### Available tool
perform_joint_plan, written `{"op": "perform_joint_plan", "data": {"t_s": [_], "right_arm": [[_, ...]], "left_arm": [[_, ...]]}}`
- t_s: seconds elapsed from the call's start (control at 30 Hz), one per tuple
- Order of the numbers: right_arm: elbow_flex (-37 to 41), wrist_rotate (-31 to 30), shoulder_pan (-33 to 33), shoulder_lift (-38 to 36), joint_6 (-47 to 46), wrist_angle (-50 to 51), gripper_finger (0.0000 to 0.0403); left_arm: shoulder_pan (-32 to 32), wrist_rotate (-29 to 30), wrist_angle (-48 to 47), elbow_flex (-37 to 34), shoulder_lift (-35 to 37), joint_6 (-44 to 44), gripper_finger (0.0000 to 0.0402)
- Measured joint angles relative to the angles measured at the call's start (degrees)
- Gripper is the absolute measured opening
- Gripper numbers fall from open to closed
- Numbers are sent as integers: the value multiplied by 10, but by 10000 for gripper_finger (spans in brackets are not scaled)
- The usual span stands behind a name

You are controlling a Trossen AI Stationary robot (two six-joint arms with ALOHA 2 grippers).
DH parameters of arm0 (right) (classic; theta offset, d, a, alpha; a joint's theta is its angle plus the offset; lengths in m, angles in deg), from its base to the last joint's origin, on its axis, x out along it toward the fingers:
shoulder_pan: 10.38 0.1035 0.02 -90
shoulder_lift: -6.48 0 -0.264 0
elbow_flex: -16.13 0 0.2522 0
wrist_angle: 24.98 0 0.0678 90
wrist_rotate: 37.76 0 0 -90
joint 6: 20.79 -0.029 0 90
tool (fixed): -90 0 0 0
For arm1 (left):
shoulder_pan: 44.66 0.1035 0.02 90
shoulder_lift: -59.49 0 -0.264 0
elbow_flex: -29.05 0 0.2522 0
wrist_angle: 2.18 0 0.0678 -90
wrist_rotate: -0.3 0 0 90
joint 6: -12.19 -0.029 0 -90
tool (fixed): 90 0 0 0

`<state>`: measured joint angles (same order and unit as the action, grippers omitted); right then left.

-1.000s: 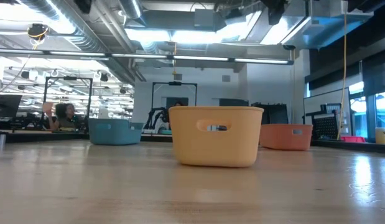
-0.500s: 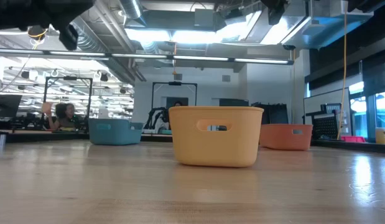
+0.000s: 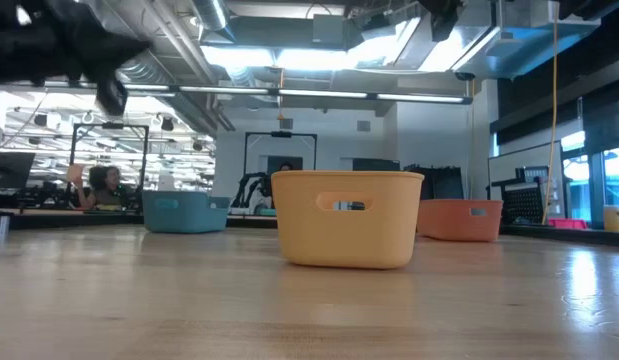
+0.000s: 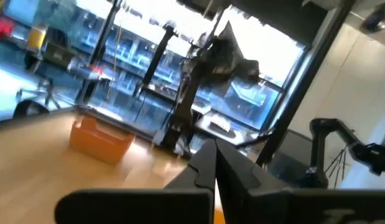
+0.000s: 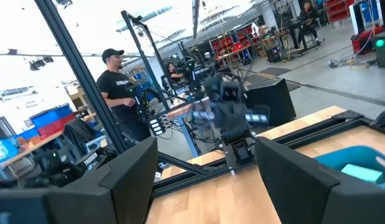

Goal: Sort & place blocks by color
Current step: Return to Home Position

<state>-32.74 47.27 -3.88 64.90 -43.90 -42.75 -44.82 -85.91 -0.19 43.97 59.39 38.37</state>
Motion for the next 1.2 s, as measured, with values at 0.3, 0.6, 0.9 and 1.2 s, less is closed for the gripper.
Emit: {"op": "perform_joint_plan", "data": {"t_s": [0.3, 0.6, 0.9, 1.2], "right_arm": [[0, 0, 0, 0, -8, 0, 272], [0, 0, 0, -1, -38, 1, 272], [0, 0, -12, -92, -43, 142, 221], [0, -7, -18, -299, 36, 351, 21]], "left_arm": [[0, -5, -95, -7, 0, -20, 0], [0, -17, -149, -7, -3, -61, 0], [0, -16, -149, -7, -3, -63, 0], [0, -16, -149, -7, -3, -63, 0]]}}
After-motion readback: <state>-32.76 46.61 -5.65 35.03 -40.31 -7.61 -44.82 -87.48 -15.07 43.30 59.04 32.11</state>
